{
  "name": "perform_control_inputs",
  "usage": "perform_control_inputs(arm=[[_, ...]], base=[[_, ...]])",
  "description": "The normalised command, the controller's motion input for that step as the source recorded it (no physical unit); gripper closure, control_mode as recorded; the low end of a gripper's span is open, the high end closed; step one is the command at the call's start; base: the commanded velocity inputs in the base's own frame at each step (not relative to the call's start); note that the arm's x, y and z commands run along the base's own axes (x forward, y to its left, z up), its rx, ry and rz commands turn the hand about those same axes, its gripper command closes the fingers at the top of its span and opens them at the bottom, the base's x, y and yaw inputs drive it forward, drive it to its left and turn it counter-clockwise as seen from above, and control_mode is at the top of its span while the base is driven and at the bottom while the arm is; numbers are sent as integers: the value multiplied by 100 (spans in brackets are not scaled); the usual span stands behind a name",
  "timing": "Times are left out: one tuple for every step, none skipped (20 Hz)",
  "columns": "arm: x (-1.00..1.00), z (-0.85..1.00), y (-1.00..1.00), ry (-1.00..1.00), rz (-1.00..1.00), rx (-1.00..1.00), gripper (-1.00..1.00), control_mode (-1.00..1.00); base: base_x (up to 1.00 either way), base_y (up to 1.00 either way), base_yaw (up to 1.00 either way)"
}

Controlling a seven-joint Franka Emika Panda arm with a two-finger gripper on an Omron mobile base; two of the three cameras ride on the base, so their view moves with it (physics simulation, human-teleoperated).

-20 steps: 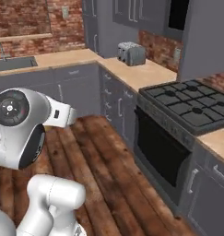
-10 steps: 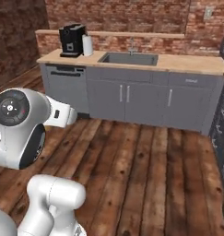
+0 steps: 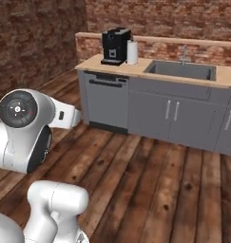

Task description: Retrieve the shaker from the cabinet and place it next the steak on a plate on the dining table.

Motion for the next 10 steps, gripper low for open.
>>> perform_control_inputs(arm=[[0, 0, 0, 0, 0, 0, 100, 100], [0, 0, 0, 0, 0, 0, 100, 100], [0, 0, 0, 0, 0, 0, 100, 100], [0, 0, 0, 0, 0, 0, 100, 100], [0, 0, 0, 0, 0, 0, 100, 100], [0, 0, 0, 0, 0, 0, 100, 100], [0, 0, 0, 0, 0, 0, 100, 100], [0, 0, 0, 0, 0, 0, 100, 100], [0, 0, 0, 0, 0, 0, 100, 100], [0, 0, 0, 0, 0, 0, 100, 100]], base=[[100, 100, 0], [100, 100, 0], [100, 100, 0], [100, 100, 0], [100, 100, 0], [100, 100, 0], [100, 100, 0], [100, 100, 0], [100, 100, -2], [100, 100, -5]])
